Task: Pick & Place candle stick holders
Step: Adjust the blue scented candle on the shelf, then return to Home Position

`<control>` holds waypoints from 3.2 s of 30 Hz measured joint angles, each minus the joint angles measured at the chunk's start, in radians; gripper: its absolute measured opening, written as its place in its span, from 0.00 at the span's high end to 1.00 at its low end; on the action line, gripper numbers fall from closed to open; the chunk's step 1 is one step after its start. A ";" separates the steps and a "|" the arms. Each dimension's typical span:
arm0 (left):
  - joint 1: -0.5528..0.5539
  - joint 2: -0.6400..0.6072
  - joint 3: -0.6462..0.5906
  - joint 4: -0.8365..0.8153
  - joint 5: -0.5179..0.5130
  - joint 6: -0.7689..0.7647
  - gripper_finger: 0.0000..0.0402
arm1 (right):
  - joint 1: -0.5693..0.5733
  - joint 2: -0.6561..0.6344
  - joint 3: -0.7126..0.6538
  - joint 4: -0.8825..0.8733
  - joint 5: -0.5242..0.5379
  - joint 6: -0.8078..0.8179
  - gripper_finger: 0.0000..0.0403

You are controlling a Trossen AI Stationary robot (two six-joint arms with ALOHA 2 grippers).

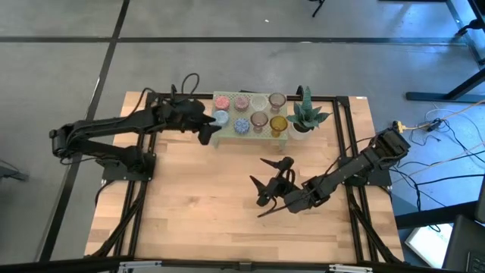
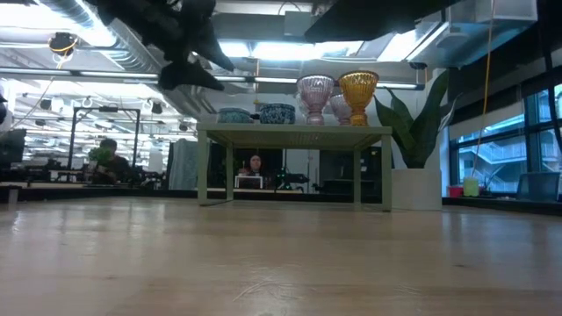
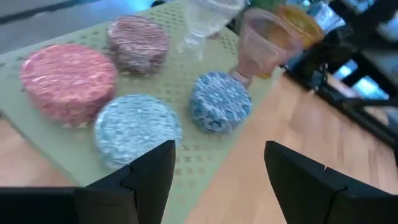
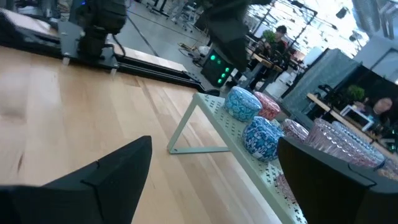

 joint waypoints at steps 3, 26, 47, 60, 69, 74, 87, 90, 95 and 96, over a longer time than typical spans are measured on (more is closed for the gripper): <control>-0.042 0.008 0.000 0.002 -0.012 0.059 0.39 | -0.021 0.000 0.000 -0.001 -0.004 0.039 0.13; -0.347 0.223 0.000 0.236 -0.108 0.327 0.98 | 0.030 -0.008 0.000 -0.087 0.101 0.055 0.97; -0.380 0.469 0.047 0.521 -0.571 0.548 1.00 | 0.031 -0.082 0.000 -0.638 0.045 0.583 0.97; -0.317 0.498 0.089 0.422 -0.601 0.521 1.00 | 0.022 -0.082 0.000 -0.639 0.019 0.585 0.97; -0.288 0.498 0.089 0.422 -0.592 0.513 1.00 | 0.021 -0.082 0.000 -0.639 0.015 0.585 0.97; -0.320 0.487 0.088 0.427 -0.566 0.515 1.00 | 0.021 -0.082 0.000 -0.639 0.015 0.582 0.96; -0.496 0.116 0.089 0.262 -0.590 0.545 1.00 | 0.021 -0.236 0.000 -0.663 -0.150 0.387 0.99; -0.526 0.000 0.089 0.158 -0.591 0.546 1.00 | 0.021 -0.305 0.000 -0.702 -0.105 0.339 0.99; -0.559 -0.182 0.080 -0.008 -0.591 0.514 1.00 | 0.018 -0.447 0.000 -0.827 -0.205 0.314 0.99; -0.564 -0.218 0.067 -0.026 -0.592 0.508 1.00 | 0.015 -0.475 0.000 -0.861 -0.244 0.328 0.99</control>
